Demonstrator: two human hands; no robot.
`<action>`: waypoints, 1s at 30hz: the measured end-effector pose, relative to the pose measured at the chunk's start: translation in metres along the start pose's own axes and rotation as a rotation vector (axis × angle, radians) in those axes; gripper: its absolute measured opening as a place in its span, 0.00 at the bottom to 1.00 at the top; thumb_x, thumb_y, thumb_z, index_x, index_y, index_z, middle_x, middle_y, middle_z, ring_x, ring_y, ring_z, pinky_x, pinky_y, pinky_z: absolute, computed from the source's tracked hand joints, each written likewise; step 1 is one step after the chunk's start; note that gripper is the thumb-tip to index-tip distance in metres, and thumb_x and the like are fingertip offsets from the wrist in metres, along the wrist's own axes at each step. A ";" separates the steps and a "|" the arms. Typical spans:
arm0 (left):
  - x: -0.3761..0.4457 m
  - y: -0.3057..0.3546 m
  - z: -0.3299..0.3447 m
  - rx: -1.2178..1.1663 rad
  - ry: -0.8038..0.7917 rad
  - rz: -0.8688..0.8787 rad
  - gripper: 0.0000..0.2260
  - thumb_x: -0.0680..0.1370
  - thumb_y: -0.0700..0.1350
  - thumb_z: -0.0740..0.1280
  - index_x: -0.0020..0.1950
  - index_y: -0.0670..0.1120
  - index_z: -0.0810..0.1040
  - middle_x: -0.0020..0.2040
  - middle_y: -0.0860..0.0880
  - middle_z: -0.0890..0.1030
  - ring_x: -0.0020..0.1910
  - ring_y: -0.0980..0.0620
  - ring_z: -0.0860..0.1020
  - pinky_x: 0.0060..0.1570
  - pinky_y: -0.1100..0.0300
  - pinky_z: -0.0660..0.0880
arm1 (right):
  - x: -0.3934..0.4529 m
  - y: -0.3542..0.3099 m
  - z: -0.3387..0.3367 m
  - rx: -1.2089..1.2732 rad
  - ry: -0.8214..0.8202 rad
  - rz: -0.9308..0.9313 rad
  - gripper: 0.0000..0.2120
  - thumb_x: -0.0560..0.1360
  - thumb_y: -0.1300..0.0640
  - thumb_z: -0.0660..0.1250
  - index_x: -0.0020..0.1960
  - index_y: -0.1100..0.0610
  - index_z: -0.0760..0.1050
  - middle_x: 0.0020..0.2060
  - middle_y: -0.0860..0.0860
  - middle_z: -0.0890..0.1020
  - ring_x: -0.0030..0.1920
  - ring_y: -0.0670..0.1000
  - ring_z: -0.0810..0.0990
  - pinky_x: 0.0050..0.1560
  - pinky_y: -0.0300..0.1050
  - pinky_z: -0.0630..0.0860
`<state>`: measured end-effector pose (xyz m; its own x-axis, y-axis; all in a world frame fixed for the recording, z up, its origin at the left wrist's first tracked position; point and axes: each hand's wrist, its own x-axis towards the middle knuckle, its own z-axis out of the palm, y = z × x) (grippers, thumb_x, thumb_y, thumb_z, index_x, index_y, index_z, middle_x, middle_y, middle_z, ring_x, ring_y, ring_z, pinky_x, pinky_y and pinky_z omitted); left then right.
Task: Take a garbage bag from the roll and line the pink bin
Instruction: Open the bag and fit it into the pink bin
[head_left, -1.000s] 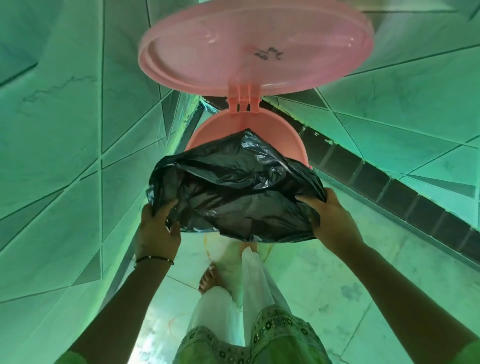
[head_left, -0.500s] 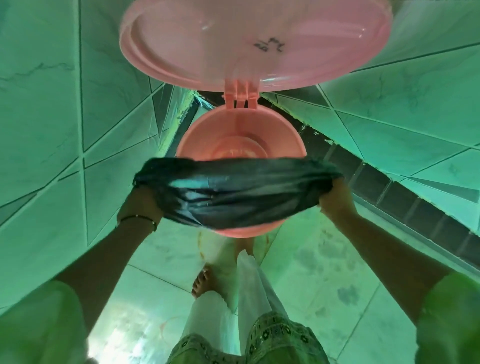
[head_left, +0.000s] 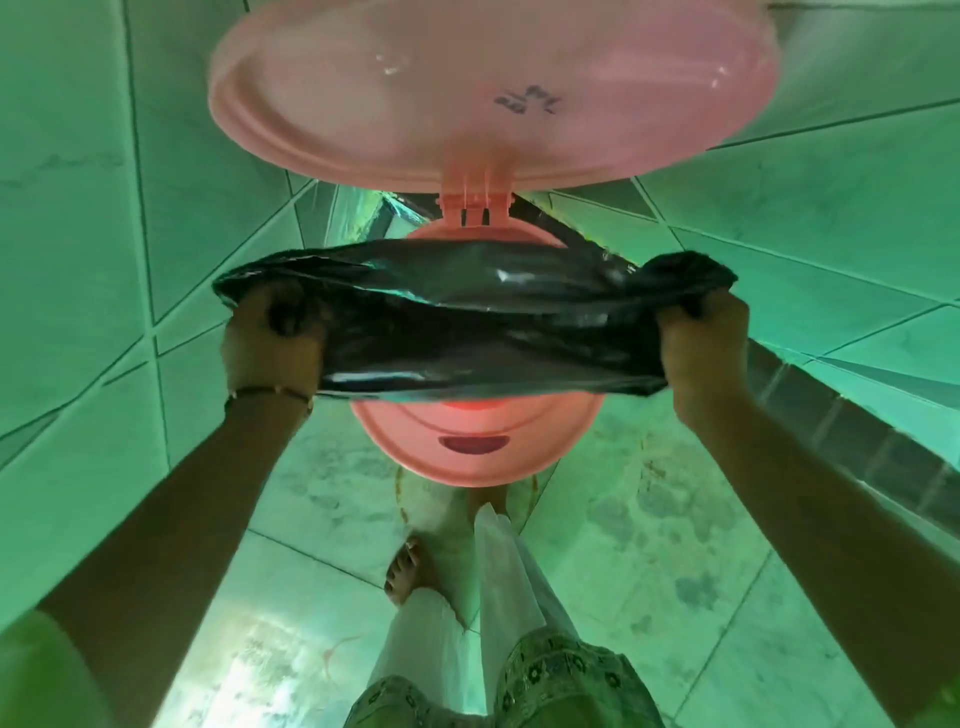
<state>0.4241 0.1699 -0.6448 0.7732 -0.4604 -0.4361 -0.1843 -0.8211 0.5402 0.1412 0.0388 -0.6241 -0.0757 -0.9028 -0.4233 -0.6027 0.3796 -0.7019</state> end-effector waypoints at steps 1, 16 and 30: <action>-0.013 -0.005 -0.005 0.126 -0.023 0.078 0.17 0.74 0.43 0.68 0.63 0.43 0.76 0.56 0.35 0.80 0.55 0.35 0.77 0.56 0.47 0.74 | -0.015 0.005 -0.004 -0.146 -0.083 -0.126 0.09 0.71 0.67 0.61 0.39 0.55 0.74 0.34 0.53 0.78 0.37 0.53 0.79 0.40 0.48 0.78; -0.102 -0.072 -0.011 0.113 0.009 0.239 0.13 0.69 0.29 0.70 0.51 0.37 0.75 0.51 0.34 0.75 0.49 0.34 0.76 0.47 0.54 0.72 | -0.077 0.082 -0.003 -0.420 -0.032 -0.081 0.11 0.72 0.70 0.64 0.54 0.65 0.74 0.45 0.61 0.79 0.44 0.63 0.78 0.46 0.50 0.76; -0.071 -0.088 0.008 0.507 -0.362 0.049 0.15 0.77 0.44 0.65 0.61 0.40 0.77 0.56 0.35 0.79 0.55 0.32 0.76 0.56 0.43 0.73 | -0.060 0.097 0.011 -0.544 -0.254 0.165 0.08 0.72 0.70 0.59 0.36 0.63 0.71 0.38 0.67 0.80 0.41 0.66 0.79 0.46 0.59 0.76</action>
<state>0.3802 0.2720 -0.6674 0.5180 -0.5141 -0.6837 -0.5484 -0.8130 0.1959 0.0957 0.1322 -0.6729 -0.0512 -0.7395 -0.6712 -0.9226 0.2924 -0.2518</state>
